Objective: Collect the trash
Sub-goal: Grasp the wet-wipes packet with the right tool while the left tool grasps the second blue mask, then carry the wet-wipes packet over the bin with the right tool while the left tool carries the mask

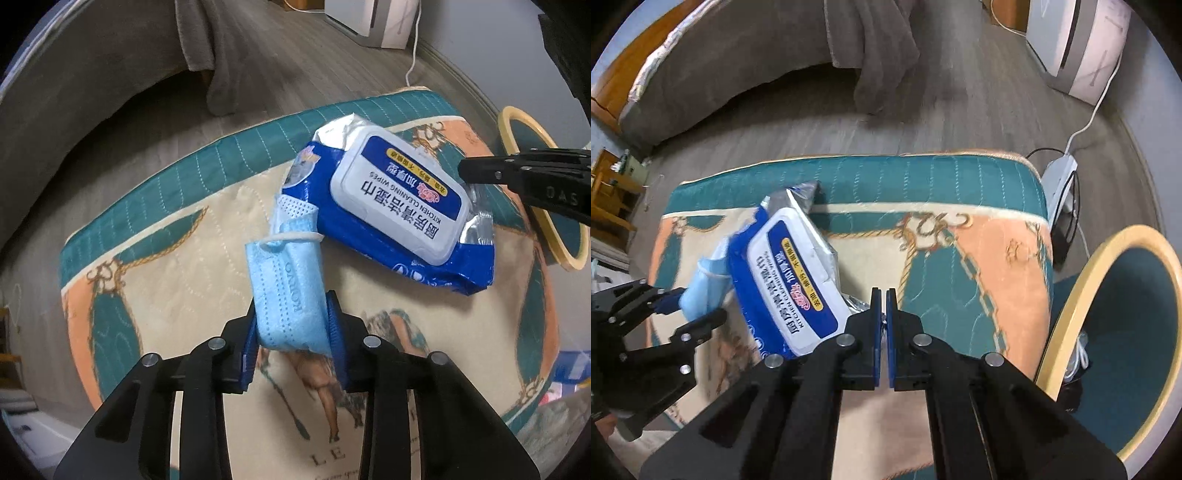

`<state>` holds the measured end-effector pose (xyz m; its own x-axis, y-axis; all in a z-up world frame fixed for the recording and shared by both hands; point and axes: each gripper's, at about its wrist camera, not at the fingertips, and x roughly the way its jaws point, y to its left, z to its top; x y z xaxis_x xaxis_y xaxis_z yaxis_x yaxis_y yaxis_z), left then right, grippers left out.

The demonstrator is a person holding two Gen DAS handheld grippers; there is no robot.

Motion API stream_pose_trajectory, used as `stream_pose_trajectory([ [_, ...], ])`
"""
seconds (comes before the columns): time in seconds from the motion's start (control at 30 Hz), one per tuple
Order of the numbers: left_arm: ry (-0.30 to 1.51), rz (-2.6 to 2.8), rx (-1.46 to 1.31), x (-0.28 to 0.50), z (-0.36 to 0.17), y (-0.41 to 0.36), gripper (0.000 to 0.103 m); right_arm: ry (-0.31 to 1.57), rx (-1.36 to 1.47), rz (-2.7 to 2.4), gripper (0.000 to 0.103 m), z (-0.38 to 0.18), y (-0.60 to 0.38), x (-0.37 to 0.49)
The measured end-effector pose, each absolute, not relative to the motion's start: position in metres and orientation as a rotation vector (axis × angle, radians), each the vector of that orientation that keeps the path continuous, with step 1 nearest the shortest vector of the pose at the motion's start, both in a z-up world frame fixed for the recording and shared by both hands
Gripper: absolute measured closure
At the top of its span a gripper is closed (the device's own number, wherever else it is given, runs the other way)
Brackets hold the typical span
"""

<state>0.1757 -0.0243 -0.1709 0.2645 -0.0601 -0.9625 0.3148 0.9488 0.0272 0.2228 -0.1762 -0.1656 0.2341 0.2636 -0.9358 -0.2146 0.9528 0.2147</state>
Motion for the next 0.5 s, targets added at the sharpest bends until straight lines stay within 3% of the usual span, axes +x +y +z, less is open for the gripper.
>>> stream_pose_trajectory([
  [0.5, 1.294, -0.164, 0.275, 0.126, -0.149, 0.011, 0.076, 1.281, 0.057, 0.187, 0.101, -0.142, -0.216, 0.180],
])
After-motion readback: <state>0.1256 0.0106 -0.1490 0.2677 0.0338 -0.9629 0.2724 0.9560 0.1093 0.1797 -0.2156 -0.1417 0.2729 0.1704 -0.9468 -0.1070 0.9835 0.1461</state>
